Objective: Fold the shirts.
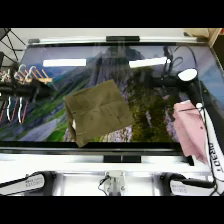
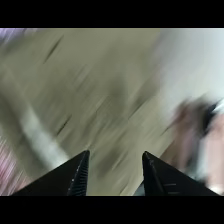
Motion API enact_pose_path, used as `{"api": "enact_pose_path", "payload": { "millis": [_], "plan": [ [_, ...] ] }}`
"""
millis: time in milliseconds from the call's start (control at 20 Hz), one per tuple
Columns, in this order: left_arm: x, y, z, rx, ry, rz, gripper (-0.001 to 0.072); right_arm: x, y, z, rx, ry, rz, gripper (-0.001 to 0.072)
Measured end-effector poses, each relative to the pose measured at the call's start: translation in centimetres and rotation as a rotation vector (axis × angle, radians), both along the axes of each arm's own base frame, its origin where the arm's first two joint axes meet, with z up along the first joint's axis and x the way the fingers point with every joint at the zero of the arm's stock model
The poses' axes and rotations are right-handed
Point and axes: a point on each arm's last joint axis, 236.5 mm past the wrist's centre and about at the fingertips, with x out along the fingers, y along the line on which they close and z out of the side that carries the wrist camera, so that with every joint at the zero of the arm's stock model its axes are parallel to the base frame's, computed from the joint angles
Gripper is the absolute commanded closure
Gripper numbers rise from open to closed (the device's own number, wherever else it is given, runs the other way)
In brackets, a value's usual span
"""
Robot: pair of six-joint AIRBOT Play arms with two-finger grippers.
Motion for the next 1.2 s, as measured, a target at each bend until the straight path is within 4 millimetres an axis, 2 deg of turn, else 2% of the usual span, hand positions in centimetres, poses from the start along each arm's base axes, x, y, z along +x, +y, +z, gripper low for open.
{"api": "enact_pose_path", "payload": {
  "millis": [50,200,300,450,500,550,600,650,750,900,1200],
  "plan": [
    [-2.0,-0.8,-1.6,0.027,0.067,-0.043,0.0029,-1.8,-0.8,-1.9,-0.065,0.078,0.044,0.0038],
    [-7.3,-4.7,-5.7,0.041,0.217,-0.153,0.0053,-5.6,-2.6,-5.6,-0.187,0.242,0.114,0.0038],
    [-10.4,-7.5,-8.2,0.044,0.282,-0.214,0.0197,-7.5,-2.7,-7.0,-0.230,0.308,0.158,0.0038],
    [-13.7,-10.5,-10.8,0.064,0.331,-0.285,0.0200,-9.6,-2.7,-9.0,-0.272,0.381,0.203,0.0038],
    [-14.2,-11.1,-11.3,0.071,0.333,-0.294,0.0207,-10.1,-2.6,-9.6,-0.280,0.402,0.214,0.0038],
    [-14.5,-11.5,-11.8,0.077,0.333,-0.298,0.0306,-10.6,-2.6,-10.2,-0.285,0.422,0.223,0.0038],
    [-14.6,-11.7,-12.1,0.084,0.328,-0.297,0.0519,-11.3,-2.6,-10.8,-0.288,0.445,0.234,0.0038],
    [-14.6,-11.9,-12.3,0.087,0.323,-0.295,0.0638,-11.9,-2.6,-11.3,-0.287,0.467,0.243,0.0038],
    [-14.6,-12.5,-12.3,0.074,0.304,-0.303,0.0639,-12.8,-2.0,-12.1,-0.266,0.492,0.270,0.0038],
    [-14.8,-13.6,-11.1,0.028,0.263,-0.359,0.0640,-13.4,-0.8,-12.8,-0.210,0.507,0.305,0.0038],
    [-15.3,-14.4,-8.9,-0.005,0.199,-0.421,0.0639,-12.2,1.3,-14.1,-0.134,0.486,0.281,0.0040]
  ]
}}
